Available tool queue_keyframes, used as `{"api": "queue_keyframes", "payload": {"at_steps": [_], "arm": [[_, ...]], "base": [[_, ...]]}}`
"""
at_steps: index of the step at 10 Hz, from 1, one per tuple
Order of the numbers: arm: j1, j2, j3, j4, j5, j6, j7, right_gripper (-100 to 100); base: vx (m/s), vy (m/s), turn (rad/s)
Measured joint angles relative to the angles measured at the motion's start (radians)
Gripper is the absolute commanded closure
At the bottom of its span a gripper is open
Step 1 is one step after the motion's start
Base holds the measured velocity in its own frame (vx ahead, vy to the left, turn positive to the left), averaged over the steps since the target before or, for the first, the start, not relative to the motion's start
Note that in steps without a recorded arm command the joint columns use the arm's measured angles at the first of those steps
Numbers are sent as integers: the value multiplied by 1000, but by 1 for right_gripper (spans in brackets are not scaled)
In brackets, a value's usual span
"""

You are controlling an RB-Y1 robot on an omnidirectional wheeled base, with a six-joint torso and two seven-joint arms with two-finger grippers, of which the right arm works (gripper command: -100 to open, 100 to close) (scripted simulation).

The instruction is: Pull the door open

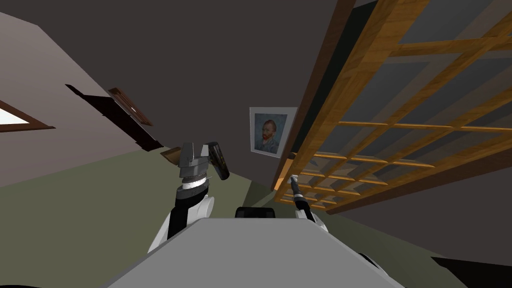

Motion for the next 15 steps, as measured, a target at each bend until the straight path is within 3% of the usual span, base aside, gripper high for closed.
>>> {"api": "queue_keyframes", "payload": {"at_steps": [3, 6, 8, 10, 11, 12, 14, 15], "arm": [[-8, 2, -2, 11, -2, -4, 1, 100], [-20, 1, 7, 35, -19, -20, -52, 100], [-7, -1, 17, 11, -30, -12, -93, 100], [-44, -9, 25, 90, -42, -56, -146, 100], [-10, -8, 28, 29, -46, -30, -163, 100], [-25, -10, 33, 45, -54, -29, -189, 100], [-27, -11, 42, 40, -70, -31, -242, 100], [9, -9, 46, -33, -78, 3, -264, 100]], "base": [[-3, -3, 10], [-19, -10, 34], [-15, -7, 25], [-12, -8, 36], [-25, -4, 36], [-46, -17, 62], [-27, -15, 36], [-11, -8, 17]]}}
